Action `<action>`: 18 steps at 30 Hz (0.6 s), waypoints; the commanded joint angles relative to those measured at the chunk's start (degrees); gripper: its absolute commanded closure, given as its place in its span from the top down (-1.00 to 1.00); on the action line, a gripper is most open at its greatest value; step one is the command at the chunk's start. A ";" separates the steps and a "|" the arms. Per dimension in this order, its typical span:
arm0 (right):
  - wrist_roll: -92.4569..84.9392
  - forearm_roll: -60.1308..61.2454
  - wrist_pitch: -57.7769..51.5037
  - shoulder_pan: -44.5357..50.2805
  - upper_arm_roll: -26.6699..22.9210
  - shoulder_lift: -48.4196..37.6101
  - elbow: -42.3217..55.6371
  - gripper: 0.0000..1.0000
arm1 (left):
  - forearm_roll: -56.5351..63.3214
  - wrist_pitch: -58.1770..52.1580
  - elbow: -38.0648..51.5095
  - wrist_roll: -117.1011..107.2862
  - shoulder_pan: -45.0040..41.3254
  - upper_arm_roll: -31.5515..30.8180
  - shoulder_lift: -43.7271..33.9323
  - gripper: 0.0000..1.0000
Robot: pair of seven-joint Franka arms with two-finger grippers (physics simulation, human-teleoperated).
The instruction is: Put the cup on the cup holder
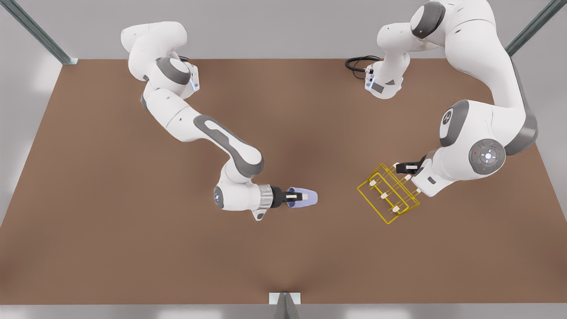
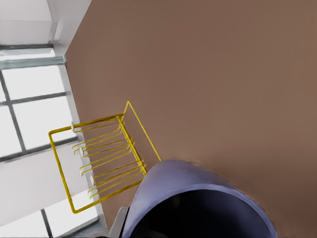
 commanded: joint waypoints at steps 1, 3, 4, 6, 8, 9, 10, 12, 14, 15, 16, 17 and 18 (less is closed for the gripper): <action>6.26 -4.92 1.70 0.14 4.83 3.58 2.21 -0.57 | 0.03 -0.04 0.02 -1.06 -0.05 -0.03 -0.02 1.00; 6.26 -5.62 1.79 0.50 5.80 6.13 3.53 -0.57 | 0.03 -0.04 0.02 -1.58 -0.05 -0.03 -0.02 1.00; 6.43 -5.71 2.23 0.41 5.80 6.66 3.53 -0.57 | 0.03 -0.04 0.02 -1.58 -0.05 -0.03 -0.02 1.00; 6.26 -5.71 3.28 0.14 5.71 7.54 3.53 -0.57 | 0.03 -0.04 -0.06 -1.67 -0.14 -0.03 -0.02 1.00; 6.17 -5.80 3.72 -0.21 5.71 8.07 3.61 -0.57 | 0.03 -0.04 -0.06 -1.76 -0.23 -0.03 -0.02 1.00; 5.90 -5.89 4.87 0.58 5.71 8.77 4.23 -0.57 | 0.03 -0.04 -0.41 -1.76 -0.40 -0.03 -0.02 1.00; 5.90 -5.89 4.87 1.55 5.71 9.12 5.02 -0.57 | 0.03 -0.04 -0.42 -1.76 -0.40 -0.03 -0.02 1.00; 6.08 -5.98 4.78 3.92 7.03 10.52 6.86 -0.57 | 0.03 0.05 -0.42 -1.76 -0.40 -0.03 -0.02 1.00; 5.82 -6.33 4.87 5.77 6.94 11.40 7.92 -0.57 | 0.03 -0.04 -0.42 -1.76 -0.49 -0.03 -0.02 1.00; 5.73 -6.59 4.87 5.77 6.94 11.93 8.10 -0.57 | 0.03 0.05 -0.42 -1.76 -0.49 -0.03 -0.02 1.00; 5.82 -6.68 4.95 5.77 7.03 12.37 8.10 -0.57 | 0.03 -0.04 -0.42 -1.76 -0.49 -0.03 -0.02 1.00; 5.73 -6.94 4.95 5.77 6.94 12.63 8.10 -0.57 | 0.03 0.05 -0.42 -1.76 -0.58 -0.03 -0.02 1.00; 5.73 -7.56 4.95 5.33 6.94 13.08 8.10 -0.57 | 0.03 0.05 -0.42 -1.85 -0.58 -0.03 -0.02 1.00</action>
